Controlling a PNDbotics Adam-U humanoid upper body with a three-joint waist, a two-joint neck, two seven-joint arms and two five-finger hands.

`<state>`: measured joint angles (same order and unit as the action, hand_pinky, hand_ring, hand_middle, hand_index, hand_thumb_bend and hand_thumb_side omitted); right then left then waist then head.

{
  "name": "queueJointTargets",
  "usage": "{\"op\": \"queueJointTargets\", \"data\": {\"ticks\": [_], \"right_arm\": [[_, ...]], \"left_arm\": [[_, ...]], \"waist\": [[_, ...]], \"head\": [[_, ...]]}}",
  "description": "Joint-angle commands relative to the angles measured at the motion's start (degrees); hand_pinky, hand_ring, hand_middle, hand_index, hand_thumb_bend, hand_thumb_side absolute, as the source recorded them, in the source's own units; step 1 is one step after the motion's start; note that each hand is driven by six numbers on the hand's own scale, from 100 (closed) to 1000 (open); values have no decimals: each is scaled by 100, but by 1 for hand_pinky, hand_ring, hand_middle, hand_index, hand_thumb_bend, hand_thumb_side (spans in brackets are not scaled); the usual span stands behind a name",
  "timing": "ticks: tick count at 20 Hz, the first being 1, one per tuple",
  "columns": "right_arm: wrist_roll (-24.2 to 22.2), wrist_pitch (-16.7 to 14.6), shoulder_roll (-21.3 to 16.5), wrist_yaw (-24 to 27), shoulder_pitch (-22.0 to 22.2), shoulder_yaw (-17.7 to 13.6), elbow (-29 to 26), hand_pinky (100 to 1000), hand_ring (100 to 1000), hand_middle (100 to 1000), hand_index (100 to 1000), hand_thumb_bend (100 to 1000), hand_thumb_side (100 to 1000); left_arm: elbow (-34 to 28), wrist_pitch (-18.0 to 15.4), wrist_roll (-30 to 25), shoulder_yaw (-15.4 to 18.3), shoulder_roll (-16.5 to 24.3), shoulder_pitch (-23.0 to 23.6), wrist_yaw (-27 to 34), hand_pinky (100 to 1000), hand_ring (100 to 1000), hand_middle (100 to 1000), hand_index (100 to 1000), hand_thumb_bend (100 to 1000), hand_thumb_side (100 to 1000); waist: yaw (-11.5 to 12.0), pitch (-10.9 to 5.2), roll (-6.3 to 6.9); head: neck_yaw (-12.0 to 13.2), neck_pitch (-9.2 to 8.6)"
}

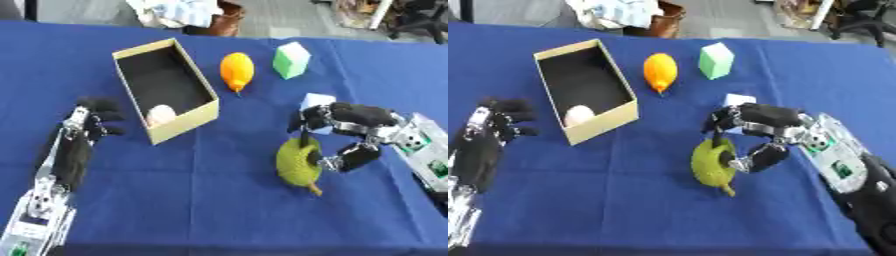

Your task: Pick up objects on the table and place them in the box.

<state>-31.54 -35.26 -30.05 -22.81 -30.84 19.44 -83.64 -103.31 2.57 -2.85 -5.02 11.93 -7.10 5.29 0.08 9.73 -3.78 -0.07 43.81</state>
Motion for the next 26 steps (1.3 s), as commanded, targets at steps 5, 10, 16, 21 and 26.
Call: {"op": "queueJointTargets", "data": {"ticks": [5, 10, 16, 21, 26], "right_arm": [[-1372, -1671, -136, 361, -385, -231, -161, 794, 785, 746, 376, 100, 104], [-1424, -1671, -131, 500, -615, -229, -165, 799, 790, 751, 381, 100, 103], [-1350, -1671, -62, 751, -1299, -338, -47, 811, 800, 759, 387, 100, 100], [-1367, -1671, 171, 768, -2068, -430, 444, 820, 809, 767, 393, 100, 100], [-1433, -1671, 772, 259, -2804, -657, 1313, 824, 812, 770, 392, 100, 100]], "left_arm": [[-75, -13, 16, 26, 75, -22, 14, 636, 723, 673, 750, 100, 923], [-75, -12, 19, 29, 78, -15, 17, 636, 723, 673, 750, 100, 923], [-73, -13, 8, 20, 78, -11, 21, 636, 723, 673, 750, 100, 923], [-82, -14, -10, 2, 72, -38, 23, 636, 723, 673, 750, 100, 923], [-103, -16, -29, -24, 48, -122, 39, 636, 723, 673, 750, 100, 920]], "waist": [[0, -169, -63], [4, -174, -64], [19, -187, -64], [83, -150, -58], [216, -75, -22]], "head": [[4, 31], [15, 31], [-6, 21], [-101, -34], [-262, -127]]}}
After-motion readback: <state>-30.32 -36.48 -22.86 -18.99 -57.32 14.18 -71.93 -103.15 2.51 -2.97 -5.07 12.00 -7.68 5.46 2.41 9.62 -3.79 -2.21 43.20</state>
